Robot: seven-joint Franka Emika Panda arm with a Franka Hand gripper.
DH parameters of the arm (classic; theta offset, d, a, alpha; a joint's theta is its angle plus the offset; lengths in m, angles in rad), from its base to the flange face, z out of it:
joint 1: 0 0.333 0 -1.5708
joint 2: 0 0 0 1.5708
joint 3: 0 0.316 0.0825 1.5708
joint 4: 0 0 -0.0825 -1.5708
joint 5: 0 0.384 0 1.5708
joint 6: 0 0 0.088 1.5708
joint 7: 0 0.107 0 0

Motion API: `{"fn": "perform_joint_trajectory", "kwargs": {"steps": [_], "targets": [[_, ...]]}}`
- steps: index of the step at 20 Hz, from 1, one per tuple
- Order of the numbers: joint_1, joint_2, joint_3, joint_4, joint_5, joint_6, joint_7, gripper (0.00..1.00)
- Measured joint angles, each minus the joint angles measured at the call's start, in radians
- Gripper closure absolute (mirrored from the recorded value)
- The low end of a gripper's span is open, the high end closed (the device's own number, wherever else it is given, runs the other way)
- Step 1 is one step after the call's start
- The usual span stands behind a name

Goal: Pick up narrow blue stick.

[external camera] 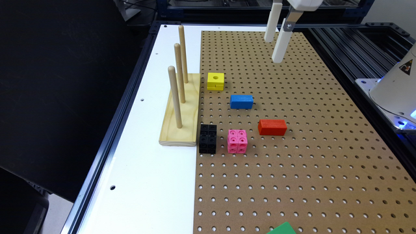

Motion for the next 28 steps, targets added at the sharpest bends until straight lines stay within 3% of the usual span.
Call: {"fn": "perform_joint_trajectory", "kwargs": {"steps": [8,19,25,28], "targets": [[0.000,0.113,0.000,0.000,-0.0007,0.108,0.000,0.00],[-0.014,0.125,0.000,-0.001,-0.0035,0.112,-0.005,0.00],[-0.014,0.212,0.000,-0.004,-0.0040,0.197,-0.005,0.00],[-0.014,0.220,0.000,-0.003,-0.0041,0.205,-0.005,0.00]]}}
